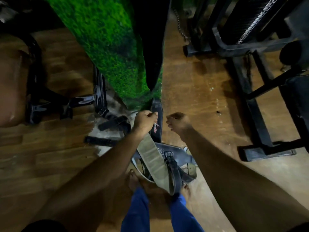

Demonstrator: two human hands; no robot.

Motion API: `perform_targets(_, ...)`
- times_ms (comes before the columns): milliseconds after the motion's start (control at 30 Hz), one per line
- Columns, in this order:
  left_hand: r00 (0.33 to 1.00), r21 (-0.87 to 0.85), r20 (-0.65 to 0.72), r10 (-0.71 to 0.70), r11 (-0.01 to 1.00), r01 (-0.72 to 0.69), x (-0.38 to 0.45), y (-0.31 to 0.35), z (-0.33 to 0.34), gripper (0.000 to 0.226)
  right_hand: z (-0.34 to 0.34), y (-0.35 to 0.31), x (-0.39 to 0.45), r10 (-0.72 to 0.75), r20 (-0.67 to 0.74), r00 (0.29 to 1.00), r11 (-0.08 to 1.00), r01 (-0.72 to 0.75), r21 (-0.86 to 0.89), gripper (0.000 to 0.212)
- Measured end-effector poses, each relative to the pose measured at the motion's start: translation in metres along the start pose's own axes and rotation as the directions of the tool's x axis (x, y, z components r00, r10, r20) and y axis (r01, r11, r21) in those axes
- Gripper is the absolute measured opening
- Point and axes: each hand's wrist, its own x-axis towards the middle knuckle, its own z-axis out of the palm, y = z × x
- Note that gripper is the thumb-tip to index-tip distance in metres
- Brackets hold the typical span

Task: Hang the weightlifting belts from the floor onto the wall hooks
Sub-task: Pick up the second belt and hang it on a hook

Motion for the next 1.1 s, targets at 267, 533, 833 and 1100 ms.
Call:
perform_targets(267,0.995,0.067,0.076,-0.059,0.996,0.054,0.007,-0.089,0.035,0.023,0.016,0.091,0.023,0.098,0.065,0.993,0.994,-0.095,-0.057,0.022)
perform_targets(533,0.985,0.08,0.121,-0.124,0.99,0.115,0.073,-0.179,0.069,0.016,0.062,0.166,0.086,0.145,0.035,0.989,0.989,-0.144,-0.029,0.019)
perform_targets(833,0.958,0.239,0.237,-0.163,0.965,0.105,0.139,-0.33,0.141,0.018,0.108,0.304,0.161,0.18,0.018,0.984,0.954,-0.17,-0.247,0.02)
perform_targets(1100,0.958,0.39,0.246,-0.146,0.92,0.041,0.155,-0.427,0.21,0.024,0.127,0.416,0.17,0.254,0.035,0.967,0.843,-0.203,-0.498,0.043)
